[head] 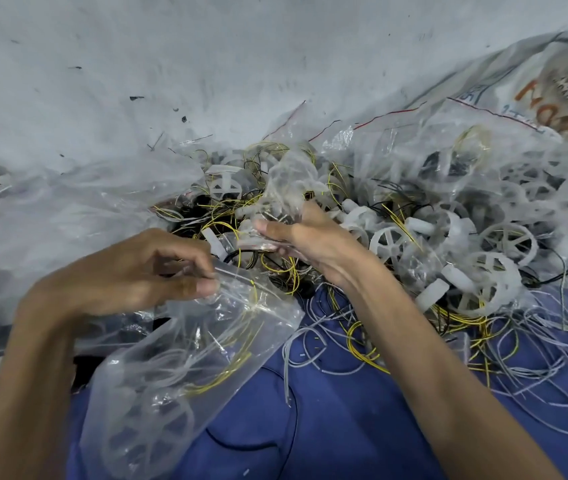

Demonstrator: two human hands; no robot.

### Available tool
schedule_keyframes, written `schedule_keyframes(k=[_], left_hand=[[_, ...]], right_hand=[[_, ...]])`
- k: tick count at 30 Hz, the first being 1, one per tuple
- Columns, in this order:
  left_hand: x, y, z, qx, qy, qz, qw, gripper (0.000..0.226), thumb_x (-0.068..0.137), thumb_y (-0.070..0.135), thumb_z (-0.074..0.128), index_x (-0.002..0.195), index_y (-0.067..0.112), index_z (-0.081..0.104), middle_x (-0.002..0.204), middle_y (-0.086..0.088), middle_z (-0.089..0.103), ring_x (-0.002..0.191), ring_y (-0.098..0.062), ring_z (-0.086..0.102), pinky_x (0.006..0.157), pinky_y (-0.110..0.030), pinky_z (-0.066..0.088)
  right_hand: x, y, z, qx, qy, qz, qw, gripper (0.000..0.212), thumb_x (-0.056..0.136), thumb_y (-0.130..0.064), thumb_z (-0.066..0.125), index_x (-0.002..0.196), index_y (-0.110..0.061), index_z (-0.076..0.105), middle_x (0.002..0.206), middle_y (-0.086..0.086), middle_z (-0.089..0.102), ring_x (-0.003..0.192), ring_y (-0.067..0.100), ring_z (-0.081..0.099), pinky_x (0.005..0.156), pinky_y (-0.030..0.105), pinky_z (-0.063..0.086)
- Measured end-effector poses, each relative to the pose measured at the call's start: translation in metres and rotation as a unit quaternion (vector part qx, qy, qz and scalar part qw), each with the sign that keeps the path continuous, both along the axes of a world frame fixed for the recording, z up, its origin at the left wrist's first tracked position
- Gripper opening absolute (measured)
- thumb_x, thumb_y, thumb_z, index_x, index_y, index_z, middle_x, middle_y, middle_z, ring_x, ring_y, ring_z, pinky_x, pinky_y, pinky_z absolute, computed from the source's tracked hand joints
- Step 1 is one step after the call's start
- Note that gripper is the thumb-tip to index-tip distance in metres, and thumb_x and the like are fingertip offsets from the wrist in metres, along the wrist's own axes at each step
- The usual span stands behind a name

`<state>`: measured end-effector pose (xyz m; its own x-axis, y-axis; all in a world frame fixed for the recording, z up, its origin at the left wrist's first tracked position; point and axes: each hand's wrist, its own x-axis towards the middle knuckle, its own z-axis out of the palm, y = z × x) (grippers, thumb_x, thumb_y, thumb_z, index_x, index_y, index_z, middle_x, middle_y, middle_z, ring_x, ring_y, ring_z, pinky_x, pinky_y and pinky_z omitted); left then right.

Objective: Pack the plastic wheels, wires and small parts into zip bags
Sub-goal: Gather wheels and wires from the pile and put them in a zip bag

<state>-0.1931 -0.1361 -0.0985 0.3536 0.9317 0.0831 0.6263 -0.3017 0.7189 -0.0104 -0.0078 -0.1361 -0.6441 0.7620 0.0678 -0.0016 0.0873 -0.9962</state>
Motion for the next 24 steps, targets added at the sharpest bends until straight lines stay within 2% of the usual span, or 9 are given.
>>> schedule_keyframes(k=[3, 6, 8, 10, 12, 15, 18, 21, 24], left_hand=[[0.001, -0.002, 0.001, 0.021, -0.007, 0.010, 1.000, 0.028, 0.072, 0.056, 0.065, 0.071, 0.028, 0.069, 0.073, 0.005, 0.054, 0.065, -0.013, 0.051, 0.063, -0.029, 0.040], [0.007, 0.001, -0.001, 0.034, 0.005, 0.024, 0.999, 0.021, 0.071, 0.054, 0.063, 0.070, 0.034, 0.067, 0.073, 0.010, 0.051, 0.063, -0.006, 0.047, 0.060, -0.018, 0.037], [0.011, 0.002, -0.001, 0.040, 0.007, 0.027, 0.999, 0.018, 0.075, 0.051, 0.064, 0.070, 0.034, 0.068, 0.073, 0.012, 0.049, 0.064, -0.005, 0.046, 0.061, -0.015, 0.035], [0.016, 0.003, -0.001, 0.050, 0.000, 0.025, 0.998, 0.015, 0.081, 0.042, 0.067, 0.070, 0.032, 0.068, 0.072, 0.014, 0.047, 0.064, -0.003, 0.044, 0.061, -0.011, 0.033], [0.019, 0.004, -0.001, 0.070, 0.001, 0.040, 0.997, 0.011, 0.079, 0.034, 0.063, 0.071, 0.028, 0.067, 0.071, 0.015, 0.045, 0.064, -0.002, 0.043, 0.061, -0.010, 0.032], [0.023, 0.005, 0.002, 0.119, 0.017, 0.075, 0.990, 0.012, 0.079, 0.034, 0.058, 0.075, 0.025, 0.064, 0.069, 0.017, 0.047, 0.066, -0.003, 0.046, 0.062, -0.014, 0.033], [0.026, 0.002, 0.007, 0.171, 0.016, 0.084, 0.982, 0.010, 0.082, 0.035, 0.054, 0.075, 0.030, 0.060, 0.072, 0.018, 0.057, 0.070, -0.003, 0.055, 0.065, -0.010, 0.038], [0.030, -0.001, 0.010, 0.182, 0.006, 0.084, 0.980, 0.009, 0.084, 0.035, 0.054, 0.077, 0.033, 0.060, 0.075, 0.020, 0.061, 0.070, 0.002, 0.057, 0.065, -0.005, 0.037], [0.036, 0.002, 0.008, 0.186, 0.009, 0.075, 0.980, 0.012, 0.089, 0.033, 0.057, 0.080, 0.027, 0.061, 0.075, 0.020, 0.061, 0.070, 0.003, 0.057, 0.065, -0.006, 0.037]], right_hand=[[0.003, -0.001, 0.001, -0.003, -0.018, 0.010, 1.000, 0.078, 0.067, -0.037, 0.075, 0.136, -0.026, 0.040, 0.116, -0.009, 0.061, 0.096, 0.008, 0.061, 0.082, 0.025, 0.048], [0.008, -0.003, 0.008, -0.001, 0.004, 0.041, 0.999, 0.052, 0.066, -0.036, 0.073, 0.110, -0.014, 0.054, 0.080, -0.008, 0.067, 0.070, 0.010, 0.064, 0.064, 0.024, 0.052], [0.011, -0.002, 0.011, 0.009, 0.021, 0.050, 0.999, 0.049, 0.066, -0.033, 0.073, 0.106, -0.009, 0.057, 0.077, -0.007, 0.067, 0.071, 0.010, 0.063, 0.070, 0.027, 0.050], [0.016, -0.004, 0.016, 0.019, 0.034, 0.063, 0.997, 0.036, 0.067, -0.031, 0.072, 0.093, -0.009, 0.060, 0.071, -0.002, 0.065, 0.063, 0.012, 0.060, 0.059, 0.022, 0.047], [0.020, -0.004, 0.019, 0.003, 0.044, 0.075, 0.996, 0.027, 0.067, -0.025, 0.072, 0.086, -0.009, 0.061, 0.075, 0.013, 0.060, 0.067, 0.024, 0.054, 0.056, 0.025, 0.044], [0.023, -0.004, 0.023, -0.042, 0.074, 0.093, 0.992, 0.027, 0.070, -0.009, 0.070, 0.095, -0.004, 0.060, 0.088, 0.016, 0.064, 0.086, 0.030, 0.056, 0.079, 0.035, 0.049], [0.024, -0.007, 0.026, -0.047, 0.072, 0.125, 0.988, 0.020, 0.080, 0.001, 0.060, 0.098, -0.007, 0.060, 0.086, 0.003, 0.070, 0.079, 0.015, 0.062, 0.069, 0.022, 0.051], [0.024, -0.014, 0.030, 0.026, -0.033, 0.124, 0.991, 0.025, 0.084, -0.011, 0.062, 0.108, -0.009, 0.057, 0.076, -0.009, 0.068, 0.069, 0.002, 0.061, 0.059, 0.017, 0.047], [0.018, -0.021, 0.030, 0.153, -0.167, 0.138, 0.964, 0.024, 0.089, -0.018, 0.059, 0.104, 0.000, 0.056, 0.089, 0.016, 0.065, 0.084, 0.031, 0.061, 0.074, 0.049, 0.051]])
